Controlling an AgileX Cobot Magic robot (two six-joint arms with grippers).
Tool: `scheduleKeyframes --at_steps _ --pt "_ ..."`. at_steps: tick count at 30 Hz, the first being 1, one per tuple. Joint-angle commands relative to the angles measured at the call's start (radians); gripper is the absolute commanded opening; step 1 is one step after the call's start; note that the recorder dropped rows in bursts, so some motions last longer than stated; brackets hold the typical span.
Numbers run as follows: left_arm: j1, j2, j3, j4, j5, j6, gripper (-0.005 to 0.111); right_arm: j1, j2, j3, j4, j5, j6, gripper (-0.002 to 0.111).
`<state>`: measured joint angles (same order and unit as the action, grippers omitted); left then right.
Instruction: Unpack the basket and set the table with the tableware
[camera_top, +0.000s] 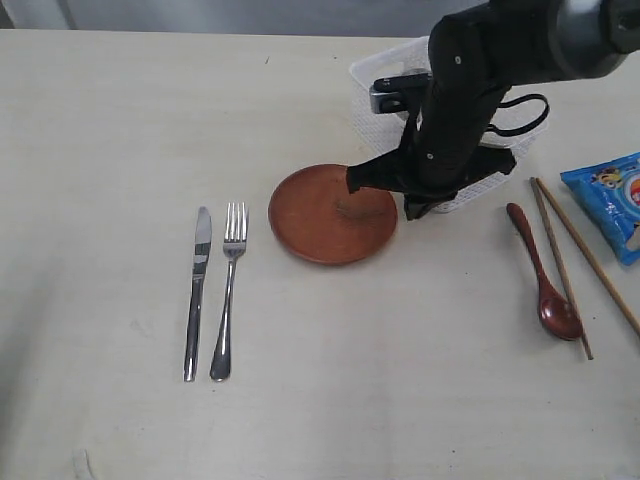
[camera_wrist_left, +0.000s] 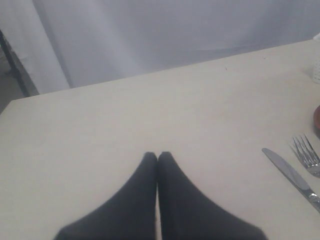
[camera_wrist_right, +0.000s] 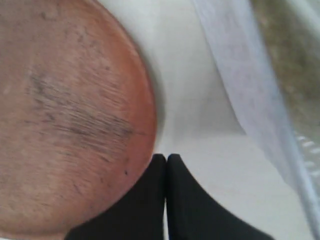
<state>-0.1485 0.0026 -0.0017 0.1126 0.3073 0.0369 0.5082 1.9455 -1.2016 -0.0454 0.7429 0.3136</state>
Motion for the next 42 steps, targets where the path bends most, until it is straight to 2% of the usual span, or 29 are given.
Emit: scheduleKeyframes --at_steps 1,19,25,31,34,39,42 --pt "0.005 -0.003 0.002 -0.012 -0.008 -0.003 0.000 0.022 0.019 0.004 0.019 -0.081 -0.007 0.000" --pt "0.005 -0.003 0.002 -0.012 -0.008 -0.003 0.000 0.022 0.063 -0.004 0.173 -0.226 -0.022 0.000" --pt "0.005 -0.003 0.002 -0.012 -0.008 -0.003 0.000 0.024 0.026 -0.071 0.184 -0.152 -0.065 0.000" --pt "0.005 -0.003 0.002 -0.012 -0.008 -0.003 0.000 0.090 -0.085 -0.073 0.156 -0.022 -0.137 0.000" --pt "0.005 -0.003 0.002 -0.012 -0.008 -0.003 0.000 0.115 -0.163 -0.001 0.152 0.012 -0.143 0.000" --pt "0.005 -0.003 0.002 -0.012 -0.008 -0.003 0.000 0.115 -0.326 0.235 0.157 0.025 -0.134 0.000" --pt "0.005 -0.003 0.002 -0.012 -0.008 -0.003 0.000 0.150 -0.411 0.360 0.215 0.026 -0.150 0.000"
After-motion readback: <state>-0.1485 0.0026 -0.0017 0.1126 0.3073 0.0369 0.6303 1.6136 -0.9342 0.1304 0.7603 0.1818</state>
